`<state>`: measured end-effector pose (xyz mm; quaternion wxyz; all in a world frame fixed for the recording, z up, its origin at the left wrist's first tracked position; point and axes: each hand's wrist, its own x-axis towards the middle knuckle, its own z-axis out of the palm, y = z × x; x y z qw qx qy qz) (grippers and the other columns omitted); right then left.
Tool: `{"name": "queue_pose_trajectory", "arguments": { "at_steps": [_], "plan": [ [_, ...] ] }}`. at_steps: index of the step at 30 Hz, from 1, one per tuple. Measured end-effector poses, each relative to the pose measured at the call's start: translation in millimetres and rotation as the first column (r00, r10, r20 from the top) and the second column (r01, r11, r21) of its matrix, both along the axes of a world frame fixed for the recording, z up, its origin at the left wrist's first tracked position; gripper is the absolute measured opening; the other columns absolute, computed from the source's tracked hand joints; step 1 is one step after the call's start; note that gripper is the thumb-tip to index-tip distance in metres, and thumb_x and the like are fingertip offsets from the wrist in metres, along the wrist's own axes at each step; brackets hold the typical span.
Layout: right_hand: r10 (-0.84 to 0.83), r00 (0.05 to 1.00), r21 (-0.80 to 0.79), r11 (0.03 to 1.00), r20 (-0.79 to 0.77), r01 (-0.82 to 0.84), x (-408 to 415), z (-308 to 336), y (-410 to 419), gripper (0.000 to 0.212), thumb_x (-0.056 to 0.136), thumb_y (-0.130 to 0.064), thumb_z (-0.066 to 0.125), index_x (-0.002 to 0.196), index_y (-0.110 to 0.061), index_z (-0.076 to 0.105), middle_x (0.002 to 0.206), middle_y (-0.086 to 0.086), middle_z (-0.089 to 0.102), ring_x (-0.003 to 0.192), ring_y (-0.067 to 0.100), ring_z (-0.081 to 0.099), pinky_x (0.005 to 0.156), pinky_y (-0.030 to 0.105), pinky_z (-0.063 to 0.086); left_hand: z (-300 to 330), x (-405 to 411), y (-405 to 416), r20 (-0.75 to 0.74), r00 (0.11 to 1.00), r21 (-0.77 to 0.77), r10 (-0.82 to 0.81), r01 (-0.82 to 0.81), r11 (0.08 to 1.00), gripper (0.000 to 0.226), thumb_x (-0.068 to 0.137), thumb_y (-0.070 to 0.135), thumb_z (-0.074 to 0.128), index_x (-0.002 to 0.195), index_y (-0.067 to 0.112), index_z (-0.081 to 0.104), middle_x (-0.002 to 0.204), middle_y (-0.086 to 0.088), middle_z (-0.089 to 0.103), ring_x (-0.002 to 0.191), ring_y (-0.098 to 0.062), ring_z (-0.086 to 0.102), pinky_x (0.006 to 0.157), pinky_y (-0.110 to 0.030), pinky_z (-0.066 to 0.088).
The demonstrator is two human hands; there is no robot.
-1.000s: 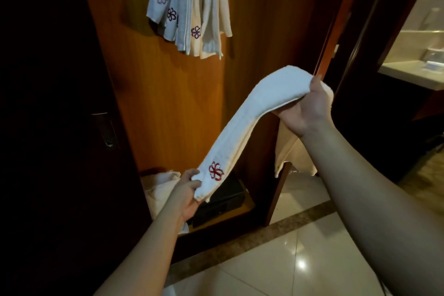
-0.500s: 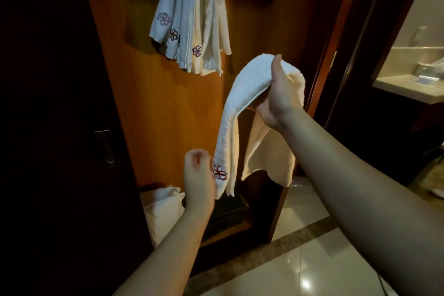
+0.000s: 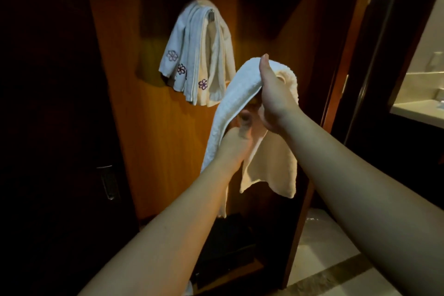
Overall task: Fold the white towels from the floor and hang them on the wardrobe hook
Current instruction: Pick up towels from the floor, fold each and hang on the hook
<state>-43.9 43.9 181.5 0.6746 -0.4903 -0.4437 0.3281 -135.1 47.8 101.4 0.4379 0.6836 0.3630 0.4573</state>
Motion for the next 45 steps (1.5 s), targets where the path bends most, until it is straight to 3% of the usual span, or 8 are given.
{"name": "queue_pose_trajectory", "arguments": {
  "at_steps": [6, 13, 19, 23, 30, 35, 41, 45],
  "plan": [
    [-0.117, 0.965, 0.0, 0.993, 0.234, 0.12, 42, 2, 37, 0.091, 0.09, -0.081, 0.032, 0.152, -0.016, 0.041, 0.143, -0.001, 0.05, 0.121, 0.014, 0.047, 0.103, 0.031, 0.032, 33, 24, 54, 0.461, 0.886, -0.123, 0.036, 0.023, 0.992, 0.077, 0.055, 0.101, 0.046, 0.096, 0.044, 0.076, 0.117, 0.002, 0.073, 0.114, -0.017, 0.066, 0.105, -0.047, 0.046],
    [-0.087, 0.905, 0.02, 0.996, 0.415, 0.087, 91, 20, 109, 0.086, 0.091, -0.08, 0.025, 0.152, -0.021, 0.041, 0.156, 0.007, 0.041, 0.14, 0.022, 0.039, 0.121, 0.041, 0.021, 91, 43, 134, 0.784, 0.603, -0.204, 0.147, 0.027, 0.979, 0.046, 0.093, 0.049, 0.059, 0.124, 0.017, 0.066, 0.114, -0.009, 0.074, 0.107, -0.025, 0.071, 0.087, -0.039, 0.06],
    [0.114, 0.975, 0.095, 0.986, 0.19, -0.133, 127, 45, 161, 0.092, 0.073, -0.092, 0.036, 0.144, -0.035, 0.046, 0.145, -0.001, 0.054, 0.12, 0.009, 0.054, 0.109, 0.037, 0.036, 126, 42, 188, 0.683, 0.691, -0.15, 0.238, -0.186, 0.971, 0.027, 0.093, 0.043, 0.05, 0.104, 0.024, 0.064, 0.091, -0.001, 0.071, 0.092, -0.017, 0.066, 0.064, -0.028, 0.05],
    [0.142, 0.988, 0.193, 0.97, 0.056, -0.151, 148, 62, 199, 0.049, 0.092, -0.073, 0.039, 0.115, -0.035, 0.062, 0.101, -0.007, 0.077, 0.097, 0.005, 0.071, 0.092, 0.031, 0.048, 144, 33, 215, 0.537, 0.819, -0.076, 0.202, -0.192, 0.979, 0.031, 0.096, 0.045, 0.047, 0.105, 0.02, 0.062, 0.072, 0.004, 0.074, 0.072, -0.008, 0.072, 0.053, -0.019, 0.051],
    [0.053, 0.996, 0.235, 0.97, 0.066, -0.067, 157, 118, 253, 0.104, 0.054, -0.098, 0.051, 0.137, -0.035, 0.056, 0.126, -0.001, 0.068, 0.118, 0.017, 0.063, 0.109, 0.047, 0.043, 187, 27, 262, 0.397, 0.832, 0.188, 0.389, -0.488, 0.853, 0.021, 0.094, 0.044, 0.058, 0.104, 0.031, 0.071, 0.109, 0.008, 0.07, 0.094, 0.004, 0.065, 0.063, -0.013, 0.048],
    [0.065, 0.996, 0.269, 0.96, 0.065, -0.08, 152, 154, 306, 0.046, 0.086, -0.074, 0.054, 0.109, -0.034, 0.061, 0.092, -0.011, 0.077, 0.084, 0.002, 0.071, 0.069, 0.022, 0.045, 222, 12, 313, 0.273, 0.917, 0.405, 0.292, -0.385, 0.83, 0.026, 0.101, 0.022, 0.055, 0.114, 0.003, 0.067, 0.109, -0.007, 0.069, 0.092, -0.007, 0.063, 0.066, -0.006, 0.047],
    [0.006, 0.991, 0.216, 0.976, 0.131, -0.034, 148, 190, 366, 0.091, 0.086, -0.08, 0.047, 0.155, -0.022, 0.038, 0.156, 0.005, 0.043, 0.142, 0.021, 0.041, 0.119, 0.039, 0.026, 256, 2, 381, 0.223, 0.932, 0.271, 0.285, -0.34, 0.9, 0.036, 0.097, 0.055, 0.053, 0.098, 0.024, 0.072, 0.076, 0.007, 0.076, 0.072, 0.004, 0.07, 0.058, -0.01, 0.049],
    [0.04, 0.962, 0.204, 0.974, 0.269, -0.098, 143, 203, 405, 0.088, 0.092, -0.077, 0.038, 0.158, -0.019, 0.031, 0.161, 0.008, 0.036, 0.147, 0.02, 0.034, 0.124, 0.041, 0.019, 275, -4, 426, 0.076, 0.986, 0.229, 0.15, -0.164, 0.959, 0.068, 0.097, 0.072, 0.03, 0.124, 0.021, 0.067, 0.112, -0.006, 0.074, 0.099, -0.011, 0.071, 0.08, -0.024, 0.051]
  ]
}}
